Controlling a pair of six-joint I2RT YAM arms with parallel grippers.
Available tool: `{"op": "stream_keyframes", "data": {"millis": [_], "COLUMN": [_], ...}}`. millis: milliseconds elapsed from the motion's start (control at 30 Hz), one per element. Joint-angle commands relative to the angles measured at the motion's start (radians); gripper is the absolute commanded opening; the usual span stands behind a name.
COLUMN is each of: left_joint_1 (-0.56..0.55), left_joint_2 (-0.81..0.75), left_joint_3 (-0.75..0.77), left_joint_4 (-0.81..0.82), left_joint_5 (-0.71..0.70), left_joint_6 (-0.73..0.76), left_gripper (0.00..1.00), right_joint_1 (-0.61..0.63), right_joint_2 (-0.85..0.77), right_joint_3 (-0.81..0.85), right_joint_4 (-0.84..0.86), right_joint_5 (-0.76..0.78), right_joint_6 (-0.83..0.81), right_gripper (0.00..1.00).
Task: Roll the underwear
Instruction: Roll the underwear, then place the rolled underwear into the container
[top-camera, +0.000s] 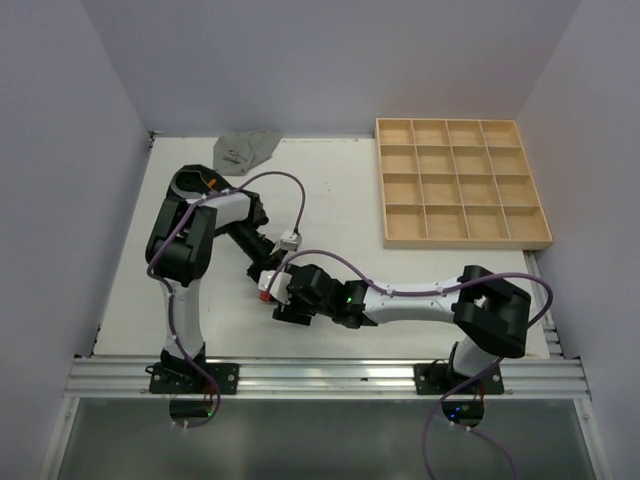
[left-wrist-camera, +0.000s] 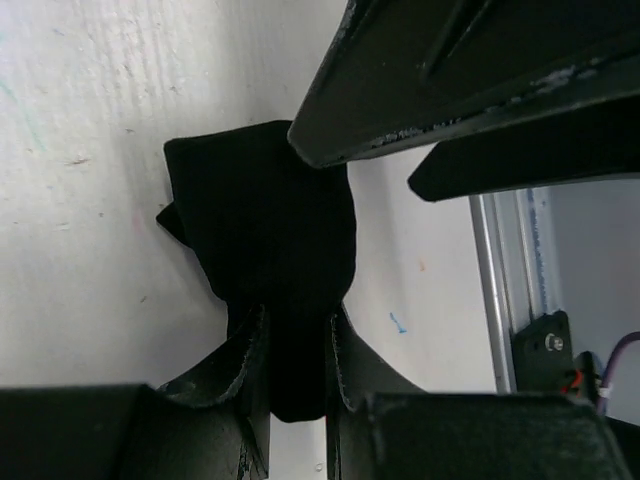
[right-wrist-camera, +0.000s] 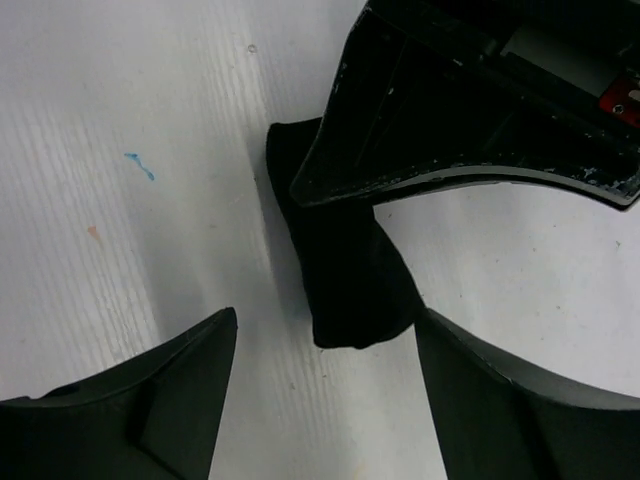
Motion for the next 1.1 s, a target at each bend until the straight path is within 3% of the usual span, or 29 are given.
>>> {"op": "stream_keyframes", "data": {"millis": [0, 467, 733, 800, 833, 933, 1067], "left_joint_1": [-0.013, -0.013, -0.013, -0.013, -0.011, -0.013, 0.001], "left_joint_2": [0.113, 0.184, 0.187, 0.190, 0.192, 0.195, 0.163], "left_joint_3": [-0.014, 0.046, 0.047, 0.050, 0.050, 0.057, 0.070], "left_joint_4": [0.030, -0.018, -0.020, -0.020, -0.020, -0.020, 0.009], "left_joint_5": [-0.221, -0.185, -0.182, -0.181, -0.179, -0.173, -0.136], "left_joint_6": [0.010, 0.046, 0.053, 0.054, 0.054, 0.057, 0.053], "left_gripper": [0.01, 0.06, 0.10, 0.13, 0.13, 0.21, 0.37], "right_joint_1": [0.005, -0.018, -0.045, -0.054, -0.057, -0.065, -0.064], "right_joint_2": [0.019, 0.166, 0.245, 0.262, 0.269, 0.303, 0.303], "right_joint_3": [0.067, 0.186, 0.201, 0.206, 0.212, 0.235, 0.229], "right_joint_4": [0.078, -0.074, -0.059, -0.060, -0.060, -0.091, -0.134], "right_joint_5": [0.021, -0.211, -0.252, -0.268, -0.274, -0.301, -0.328], "right_joint_6": [-0.097, -0.062, -0.048, -0.047, -0.048, -0.053, -0.042], "right_gripper": [0.76, 0.72, 0.67, 0.59, 0.48, 0.26, 0.04]}}
